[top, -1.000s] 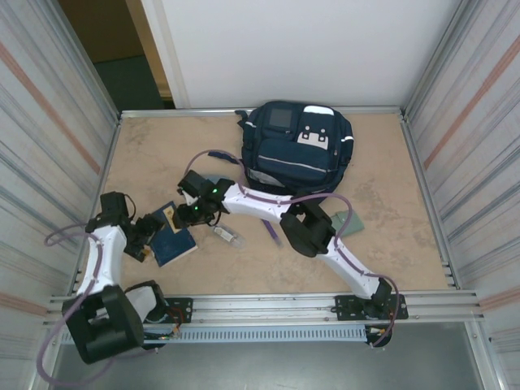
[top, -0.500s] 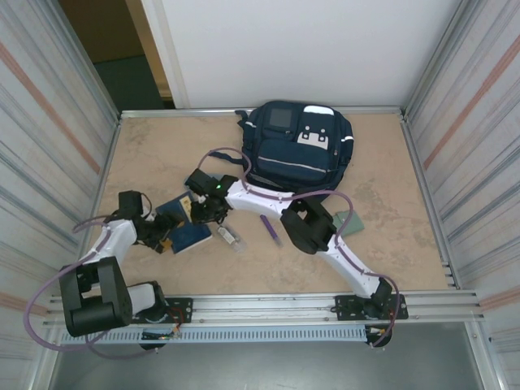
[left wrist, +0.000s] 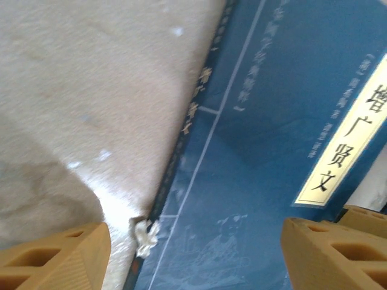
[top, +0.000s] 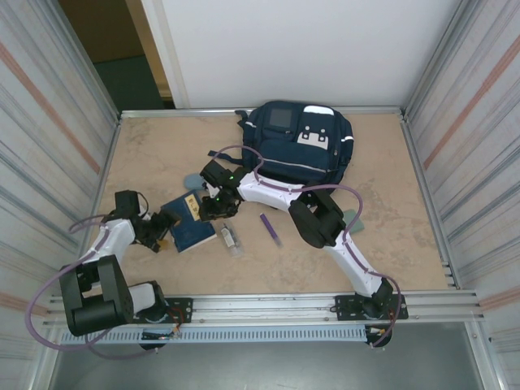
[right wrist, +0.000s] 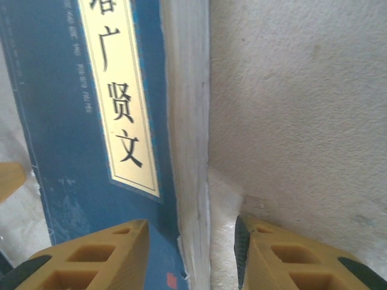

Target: Pack the student bag

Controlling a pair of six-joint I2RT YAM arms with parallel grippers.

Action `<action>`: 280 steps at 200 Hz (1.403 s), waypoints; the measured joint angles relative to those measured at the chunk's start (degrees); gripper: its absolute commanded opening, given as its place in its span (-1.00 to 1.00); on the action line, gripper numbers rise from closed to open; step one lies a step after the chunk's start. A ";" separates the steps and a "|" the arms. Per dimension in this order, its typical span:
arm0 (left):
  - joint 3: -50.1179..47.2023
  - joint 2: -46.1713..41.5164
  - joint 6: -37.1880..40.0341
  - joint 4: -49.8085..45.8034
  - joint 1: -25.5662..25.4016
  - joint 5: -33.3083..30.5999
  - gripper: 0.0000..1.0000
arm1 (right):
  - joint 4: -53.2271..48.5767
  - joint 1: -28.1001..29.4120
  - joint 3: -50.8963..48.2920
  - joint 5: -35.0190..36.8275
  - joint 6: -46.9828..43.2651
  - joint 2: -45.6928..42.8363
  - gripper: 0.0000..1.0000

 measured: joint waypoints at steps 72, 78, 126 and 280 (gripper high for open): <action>2.54 8.76 1.27 5.70 -1.51 2.99 0.33 | -0.17 -0.52 3.74 -0.24 -0.09 2.82 -0.44; 2.60 8.68 1.27 5.64 -1.51 2.99 0.33 | -0.15 -0.55 3.74 -0.50 -0.07 3.13 -0.48; 1.68 7.19 0.90 8.11 -1.62 4.15 0.31 | 1.84 -1.95 2.03 -4.28 -0.09 3.21 -0.57; 1.20 4.72 -0.35 6.80 -7.96 6.84 -0.10 | 16.83 -8.35 -8.39 -18.23 1.86 1.07 -0.58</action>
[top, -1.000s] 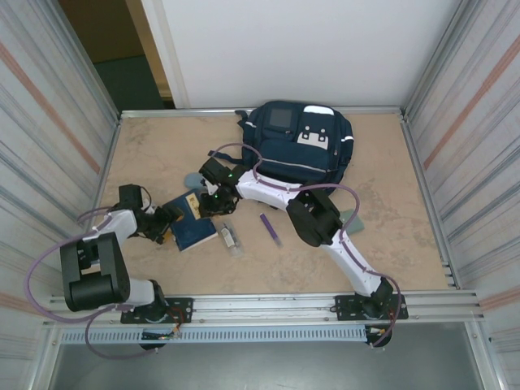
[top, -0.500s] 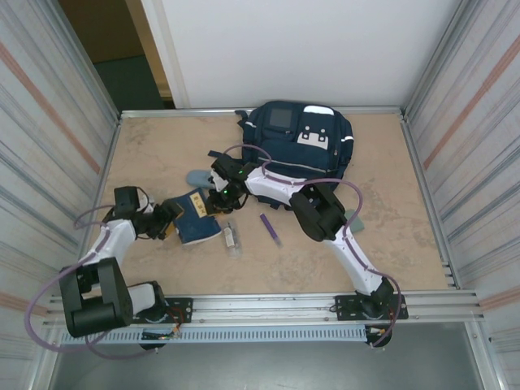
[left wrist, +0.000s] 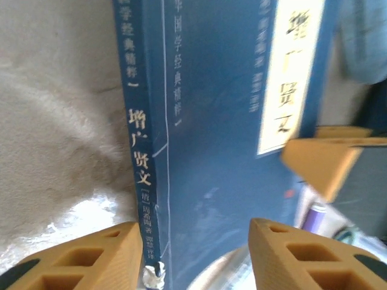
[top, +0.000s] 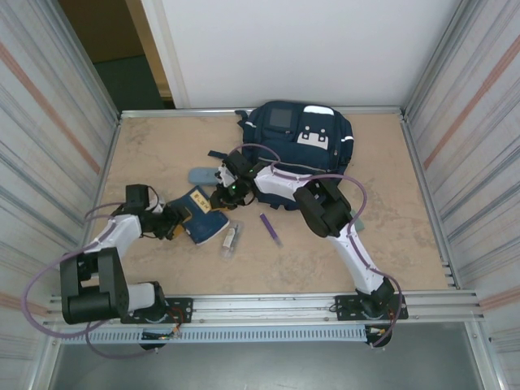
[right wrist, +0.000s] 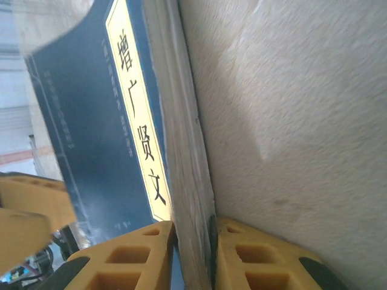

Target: Pack the student bag

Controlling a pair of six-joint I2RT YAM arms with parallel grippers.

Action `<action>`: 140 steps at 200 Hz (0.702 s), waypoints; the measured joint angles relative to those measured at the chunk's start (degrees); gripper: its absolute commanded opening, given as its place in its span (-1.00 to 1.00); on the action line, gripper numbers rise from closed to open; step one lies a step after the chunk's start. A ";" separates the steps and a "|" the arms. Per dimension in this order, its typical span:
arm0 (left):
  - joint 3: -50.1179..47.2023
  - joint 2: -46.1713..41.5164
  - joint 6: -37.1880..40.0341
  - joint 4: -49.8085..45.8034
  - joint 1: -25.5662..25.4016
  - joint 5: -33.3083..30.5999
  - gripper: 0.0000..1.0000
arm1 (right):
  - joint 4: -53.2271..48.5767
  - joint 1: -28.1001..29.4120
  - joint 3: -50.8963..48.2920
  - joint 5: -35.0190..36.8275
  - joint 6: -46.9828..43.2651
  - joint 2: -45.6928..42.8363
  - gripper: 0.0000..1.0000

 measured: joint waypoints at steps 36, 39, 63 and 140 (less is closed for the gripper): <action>0.57 5.25 -0.83 2.08 -4.92 -1.20 -0.18 | 2.36 1.77 -0.90 -3.02 1.57 0.00 -0.58; 0.68 5.46 -0.83 2.16 -5.07 -1.42 -0.18 | 2.43 1.97 -0.92 -3.17 1.66 0.00 -0.58; 1.20 5.66 -0.85 2.23 -5.57 -3.39 -0.31 | 2.64 2.73 -0.96 -3.85 2.64 0.50 -0.58; 6.91 -4.94 0.35 -4.59 -5.38 -9.38 -1.00 | 6.29 2.71 -6.60 -4.48 3.23 -3.19 -0.19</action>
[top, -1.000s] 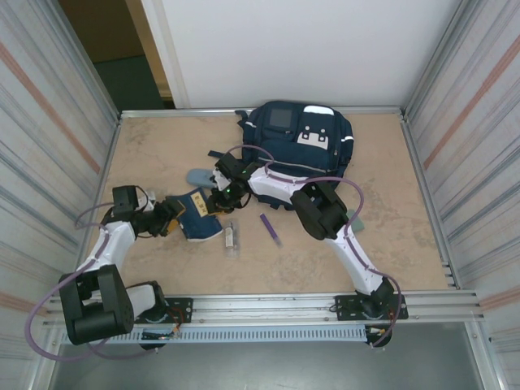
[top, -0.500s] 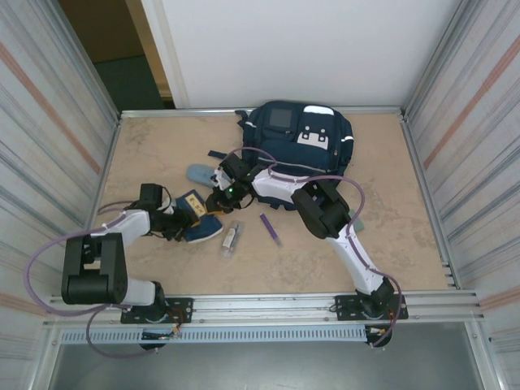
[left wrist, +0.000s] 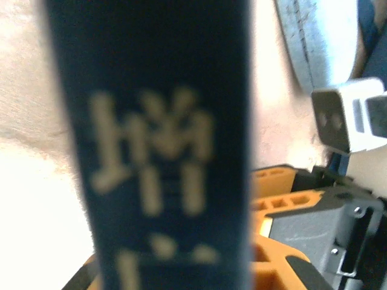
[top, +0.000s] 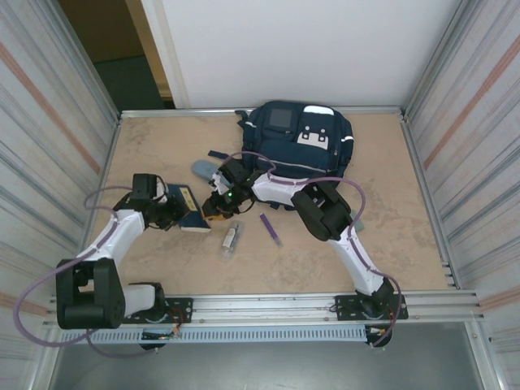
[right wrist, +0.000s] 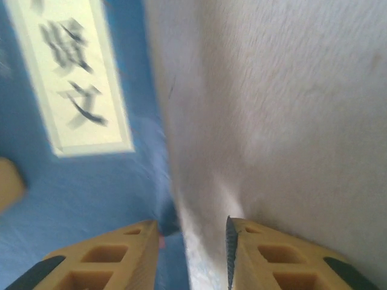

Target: Pack the student bag

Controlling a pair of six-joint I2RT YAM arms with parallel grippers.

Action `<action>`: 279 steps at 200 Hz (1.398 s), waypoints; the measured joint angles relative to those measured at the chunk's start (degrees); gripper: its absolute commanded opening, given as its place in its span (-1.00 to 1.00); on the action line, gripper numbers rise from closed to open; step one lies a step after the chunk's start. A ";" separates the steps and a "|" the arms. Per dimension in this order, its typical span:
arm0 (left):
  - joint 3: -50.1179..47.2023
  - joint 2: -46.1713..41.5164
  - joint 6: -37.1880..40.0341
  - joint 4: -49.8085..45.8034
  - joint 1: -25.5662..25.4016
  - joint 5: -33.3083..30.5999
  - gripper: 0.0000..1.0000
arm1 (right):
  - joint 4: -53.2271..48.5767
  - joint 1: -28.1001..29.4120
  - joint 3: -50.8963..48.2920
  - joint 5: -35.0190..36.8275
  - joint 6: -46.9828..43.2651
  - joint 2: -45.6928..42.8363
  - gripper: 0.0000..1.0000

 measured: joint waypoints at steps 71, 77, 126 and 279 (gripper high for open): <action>9.51 -11.37 2.34 -7.17 0.24 4.46 -1.00 | 2.73 -0.63 -15.54 12.68 -4.26 -26.29 0.19; 10.43 -11.91 2.01 -6.60 0.24 5.68 -1.00 | 3.19 -1.03 -17.05 14.14 -5.29 -29.70 0.19; 13.84 -12.46 -1.05 5.16 -7.13 11.08 -1.00 | 5.49 -4.02 -33.48 30.29 -15.72 -57.20 0.45; 13.46 6.23 -25.88 46.93 -33.00 0.26 -1.00 | 23.91 -8.22 -56.33 29.79 30.93 -79.49 0.81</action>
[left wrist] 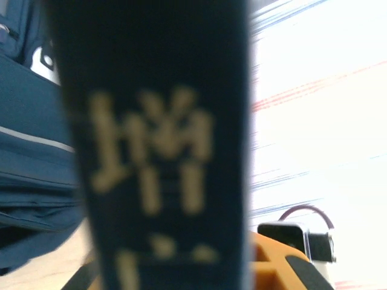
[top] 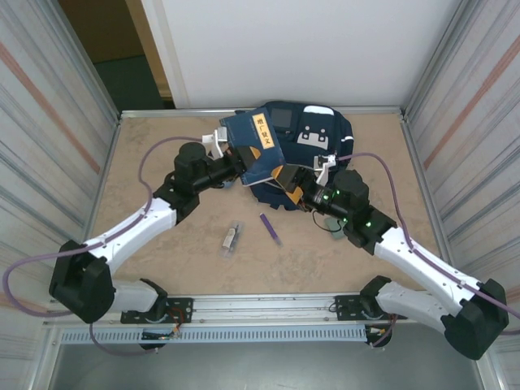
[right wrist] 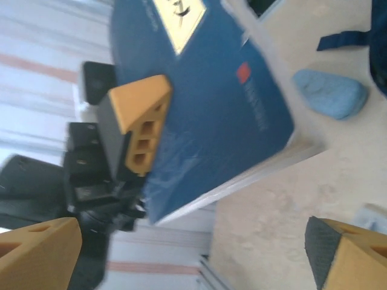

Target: Pack the student bag

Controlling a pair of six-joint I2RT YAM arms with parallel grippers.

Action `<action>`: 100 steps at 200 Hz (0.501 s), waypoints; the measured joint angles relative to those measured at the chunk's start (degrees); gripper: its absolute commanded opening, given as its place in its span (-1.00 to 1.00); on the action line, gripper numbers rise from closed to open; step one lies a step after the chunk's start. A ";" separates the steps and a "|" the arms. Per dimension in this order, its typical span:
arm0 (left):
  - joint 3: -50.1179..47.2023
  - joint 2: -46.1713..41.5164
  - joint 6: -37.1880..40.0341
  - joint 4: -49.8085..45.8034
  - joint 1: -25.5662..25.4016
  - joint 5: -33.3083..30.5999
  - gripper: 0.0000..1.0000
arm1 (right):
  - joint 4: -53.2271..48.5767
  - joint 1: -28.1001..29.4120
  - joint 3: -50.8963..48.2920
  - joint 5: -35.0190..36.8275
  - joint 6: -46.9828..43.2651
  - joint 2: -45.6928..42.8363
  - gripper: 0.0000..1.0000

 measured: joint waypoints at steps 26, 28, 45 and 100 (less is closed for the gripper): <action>-1.53 2.93 -7.34 5.01 -2.36 -2.73 -1.00 | 4.66 2.86 -2.29 7.28 4.48 -0.57 0.81; -1.53 3.26 -7.87 5.33 -2.54 -2.82 -1.00 | 4.81 2.99 -2.40 7.74 4.72 -0.55 0.81; -1.53 5.11 -10.71 7.32 -3.48 -2.97 -1.00 | 5.81 3.28 -2.86 10.78 7.28 -0.13 0.79; -1.53 6.38 -14.36 11.04 -5.79 -3.89 -0.99 | 3.54 3.85 -2.86 17.55 16.98 0.94 0.80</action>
